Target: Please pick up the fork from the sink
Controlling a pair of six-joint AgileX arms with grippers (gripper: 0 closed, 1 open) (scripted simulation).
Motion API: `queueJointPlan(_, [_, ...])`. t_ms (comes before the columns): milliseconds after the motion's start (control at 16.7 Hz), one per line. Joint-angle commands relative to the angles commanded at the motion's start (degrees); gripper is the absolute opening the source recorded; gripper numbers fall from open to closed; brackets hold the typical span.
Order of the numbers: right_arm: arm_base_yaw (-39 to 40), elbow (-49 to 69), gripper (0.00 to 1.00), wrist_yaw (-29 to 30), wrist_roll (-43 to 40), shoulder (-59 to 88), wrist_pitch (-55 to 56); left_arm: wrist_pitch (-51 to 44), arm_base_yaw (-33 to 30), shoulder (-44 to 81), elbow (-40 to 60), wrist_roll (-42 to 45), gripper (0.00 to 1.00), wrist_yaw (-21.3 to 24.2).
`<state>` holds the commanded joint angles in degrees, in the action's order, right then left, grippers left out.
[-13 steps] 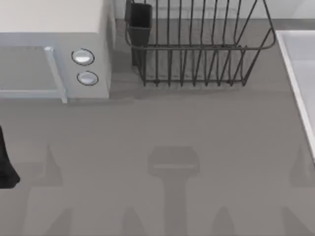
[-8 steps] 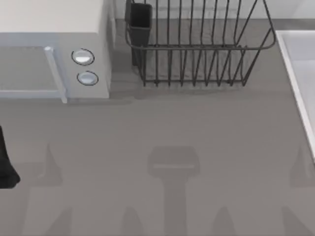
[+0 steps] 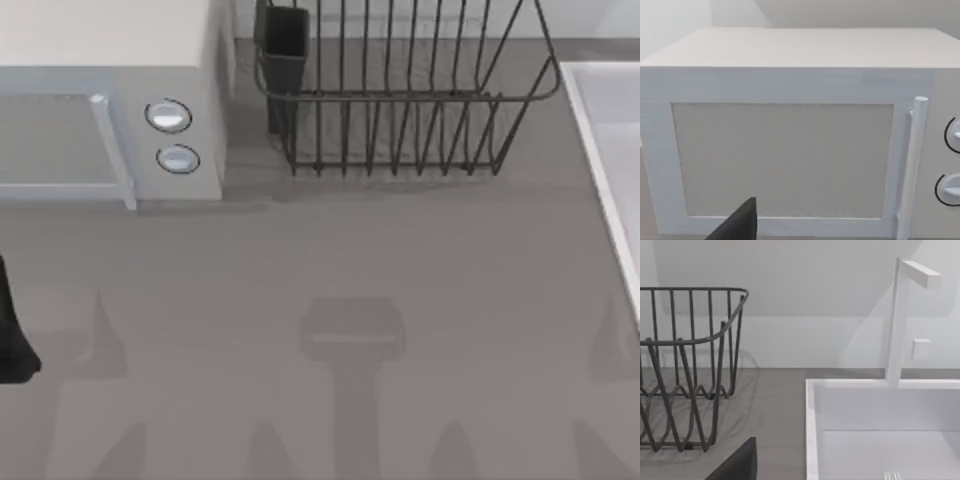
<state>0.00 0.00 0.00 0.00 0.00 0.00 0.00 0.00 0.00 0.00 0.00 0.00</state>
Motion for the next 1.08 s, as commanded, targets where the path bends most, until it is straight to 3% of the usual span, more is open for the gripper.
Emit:
queueJointPlan(720, [-0.06,0.56,1.00,0.00,-0.06,0.57,-0.37,0.00,0.00,0.00,0.00,0.00,1.00,0.00])
queueJointPlan(1080, [-1.72,15.58,1.00,0.04,-1.55,16.61,-9.95,0.00,0.00,0.00,0.00,0.00,1.00,0.00])
